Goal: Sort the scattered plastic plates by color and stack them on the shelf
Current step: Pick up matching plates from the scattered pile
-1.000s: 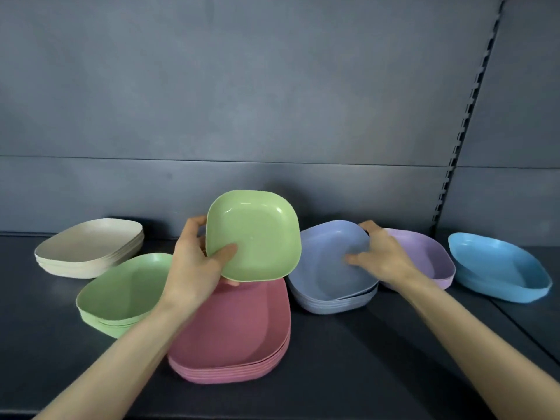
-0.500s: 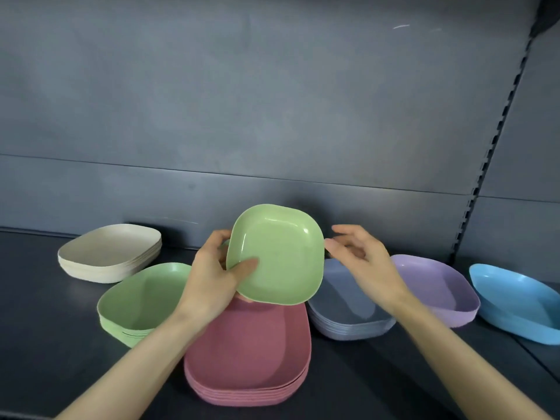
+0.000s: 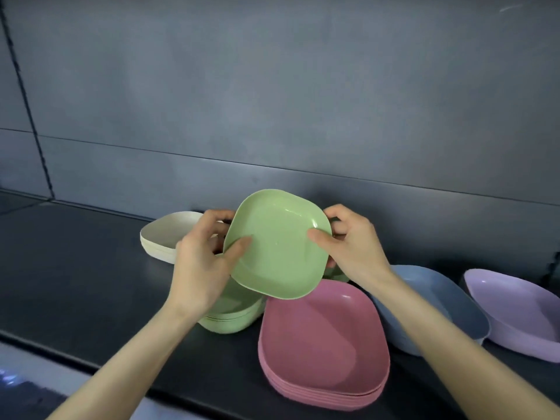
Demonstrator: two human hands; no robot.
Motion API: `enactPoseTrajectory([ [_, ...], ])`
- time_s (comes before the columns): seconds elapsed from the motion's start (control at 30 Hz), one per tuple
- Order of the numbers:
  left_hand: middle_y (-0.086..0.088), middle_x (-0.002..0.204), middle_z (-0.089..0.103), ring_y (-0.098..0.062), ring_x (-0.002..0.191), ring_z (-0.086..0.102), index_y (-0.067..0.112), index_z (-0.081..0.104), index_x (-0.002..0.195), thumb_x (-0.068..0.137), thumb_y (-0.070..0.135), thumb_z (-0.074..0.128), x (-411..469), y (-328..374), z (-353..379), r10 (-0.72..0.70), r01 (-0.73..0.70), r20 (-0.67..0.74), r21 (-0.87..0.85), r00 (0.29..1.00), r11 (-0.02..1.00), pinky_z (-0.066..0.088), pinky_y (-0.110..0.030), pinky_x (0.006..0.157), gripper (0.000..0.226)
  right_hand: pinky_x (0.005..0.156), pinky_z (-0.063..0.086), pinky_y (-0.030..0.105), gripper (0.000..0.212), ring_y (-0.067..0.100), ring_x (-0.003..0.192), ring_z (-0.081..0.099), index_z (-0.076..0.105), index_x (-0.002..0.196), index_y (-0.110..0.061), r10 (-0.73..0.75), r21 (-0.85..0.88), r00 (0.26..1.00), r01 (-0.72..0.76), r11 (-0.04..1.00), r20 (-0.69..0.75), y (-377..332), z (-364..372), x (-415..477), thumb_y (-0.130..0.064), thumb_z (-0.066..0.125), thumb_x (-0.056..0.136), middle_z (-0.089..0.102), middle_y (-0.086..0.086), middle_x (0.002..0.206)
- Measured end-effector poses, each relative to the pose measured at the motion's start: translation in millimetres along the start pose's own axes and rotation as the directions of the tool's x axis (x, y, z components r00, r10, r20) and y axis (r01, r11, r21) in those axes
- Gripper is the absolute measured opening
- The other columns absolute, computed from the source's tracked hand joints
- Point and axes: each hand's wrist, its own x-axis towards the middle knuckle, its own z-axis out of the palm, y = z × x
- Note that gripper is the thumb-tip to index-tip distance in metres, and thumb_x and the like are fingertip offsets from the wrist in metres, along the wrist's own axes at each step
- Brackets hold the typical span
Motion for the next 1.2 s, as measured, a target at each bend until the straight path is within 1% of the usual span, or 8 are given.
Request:
enactPoseTrajectory([
  [0.2,0.011,0.081,0.067,-0.019,0.070,0.063,0.024,0.064,0.087,0.076,0.004,0.074,29,-40,-43,-0.046,0.040,0.117,0.057,0.992,0.998,0.053,-0.029,0.070,0.026,0.056,0.059,0.035,0.010,0.032,0.071,0.066,0.058,0.091,-0.011,0.113,-0.184,0.989,-0.093,0.979,0.100,-12,39,13,-0.009,0.065,0.083,0.071,0.012,0.077],
  [0.37,0.003,0.071,0.068,-0.017,0.069,0.060,0.032,0.063,0.075,0.072,0.006,0.077,53,-68,-66,-0.090,0.050,0.297,0.140,0.951,0.989,0.050,-0.023,0.067,0.029,0.047,0.038,0.014,0.013,0.007,0.043,0.041,0.061,0.090,-0.010,0.208,-0.453,0.965,-0.114,0.884,0.162,-23,61,13,-0.015,0.067,0.080,0.060,0.001,0.062],
  [0.6,0.009,0.077,0.070,-0.003,0.066,0.060,0.033,0.065,0.078,0.073,0.010,0.077,61,-91,-74,-0.077,-0.009,0.525,0.159,0.848,0.987,0.047,-0.011,0.065,0.026,0.052,0.035,0.012,0.030,0.001,0.053,0.044,0.050,0.060,-0.027,0.299,-0.622,0.950,-0.185,0.761,0.083,-29,74,1,-0.020,0.074,0.075,0.046,-0.012,0.057],
  [0.73,0.015,0.082,0.068,-0.005,0.074,0.062,0.037,0.062,0.084,0.077,0.010,0.073,60,-95,-75,-0.058,-0.037,0.572,0.152,0.818,0.988,0.047,-0.007,0.067,0.029,0.059,0.037,0.021,0.013,0.008,0.063,0.045,0.059,0.074,-0.020,0.351,-0.711,0.935,-0.213,0.670,0.052,-28,82,-4,-0.025,0.071,0.077,0.047,-0.012,0.065],
  [0.9,0.010,0.100,0.064,-0.004,0.086,0.059,0.017,0.058,0.124,0.083,0.012,0.068,52,-99,-76,-0.050,-0.072,0.577,0.186,0.815,0.980,0.045,-0.019,0.083,0.042,0.073,0.044,0.027,0.023,0.015,0.079,0.053,0.068,0.098,-0.018,0.366,-0.780,0.930,-0.213,0.588,0.021,-29,90,-5,-0.026,0.072,0.076,0.058,-0.004,0.082],
  [1.0,0.009,0.100,0.065,-0.005,0.087,0.060,0.017,0.064,0.114,0.085,0.013,0.065,49,-99,-78,-0.016,-0.105,0.590,0.170,0.808,0.980,0.046,-0.019,0.079,0.029,0.078,0.049,0.033,0.022,0.016,0.080,0.055,0.069,0.097,-0.018,0.383,-0.764,0.923,-0.232,0.602,0.021,-25,91,-6,-0.026,0.072,0.076,0.064,0.001,0.087],
  [1.1,0.008,0.095,0.068,-0.008,0.086,0.063,0.022,0.067,0.105,0.080,0.033,0.068,48,-100,-80,-0.036,-0.075,0.641,0.146,0.767,0.986,0.051,-0.027,0.081,0.027,0.079,0.050,0.035,0.023,0.015,0.079,0.056,0.069,0.096,-0.020,0.389,-0.742,0.921,-0.244,0.624,0.025,-22,90,-7,-0.028,0.073,0.075,0.067,0.002,0.089],
  [1.2,0.014,0.100,0.067,-0.002,0.092,0.063,0.029,0.063,0.113,0.067,0.059,0.061,47,-103,-80,-0.053,-0.040,0.719,0.112,0.693,0.993,0.052,-0.029,0.085,0.056,0.080,0.050,0.036,0.024,0.018,0.082,0.058,0.068,0.097,-0.020,0.402,-0.727,0.915,-0.249,0.640,0.040,-23,88,-9,-0.028,0.073,0.076,0.067,0.003,0.090],
])
